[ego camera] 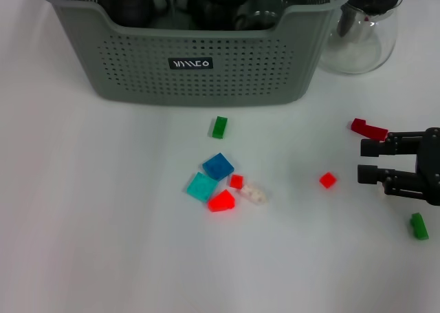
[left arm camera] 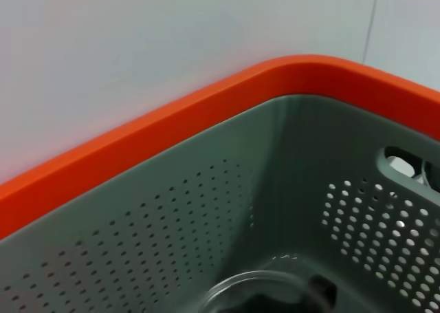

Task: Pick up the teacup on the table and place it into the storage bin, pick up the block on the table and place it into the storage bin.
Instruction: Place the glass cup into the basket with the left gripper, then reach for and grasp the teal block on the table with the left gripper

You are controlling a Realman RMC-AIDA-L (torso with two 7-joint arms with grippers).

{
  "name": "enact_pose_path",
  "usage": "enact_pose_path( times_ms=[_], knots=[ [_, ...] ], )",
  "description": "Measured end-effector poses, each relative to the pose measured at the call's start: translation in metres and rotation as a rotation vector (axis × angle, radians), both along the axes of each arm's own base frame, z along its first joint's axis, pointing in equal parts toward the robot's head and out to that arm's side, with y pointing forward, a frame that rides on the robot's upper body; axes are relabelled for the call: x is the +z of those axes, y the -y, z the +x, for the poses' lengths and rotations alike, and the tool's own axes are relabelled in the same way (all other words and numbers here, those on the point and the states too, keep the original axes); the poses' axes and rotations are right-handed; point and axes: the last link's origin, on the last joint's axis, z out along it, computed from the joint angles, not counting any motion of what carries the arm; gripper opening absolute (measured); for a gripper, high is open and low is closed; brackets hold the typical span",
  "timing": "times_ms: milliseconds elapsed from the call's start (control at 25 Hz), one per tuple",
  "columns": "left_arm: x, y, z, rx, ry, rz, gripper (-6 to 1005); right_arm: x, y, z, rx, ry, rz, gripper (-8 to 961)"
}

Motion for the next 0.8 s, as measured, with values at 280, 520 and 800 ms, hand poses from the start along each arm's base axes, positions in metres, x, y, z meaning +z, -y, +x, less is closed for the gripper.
enact_pose_path(
  times_ms=[280, 520, 800],
  knots=[
    [0.004, -0.001, -0.002, 0.020, 0.017, 0.012, 221, 0.000, 0.001, 0.001, -0.002, 0.000, 0.001, 517],
    [0.028, 0.005, 0.009, -0.002, 0.171, 0.050, 294, 0.000, 0.001, 0.001, -0.002, -0.001, 0.000, 518],
    [0.117, 0.069, 0.026, -0.252, 0.639, 0.000, 308, 0.003, 0.001, 0.002, -0.002, 0.005, 0.003, 518]
  ],
)
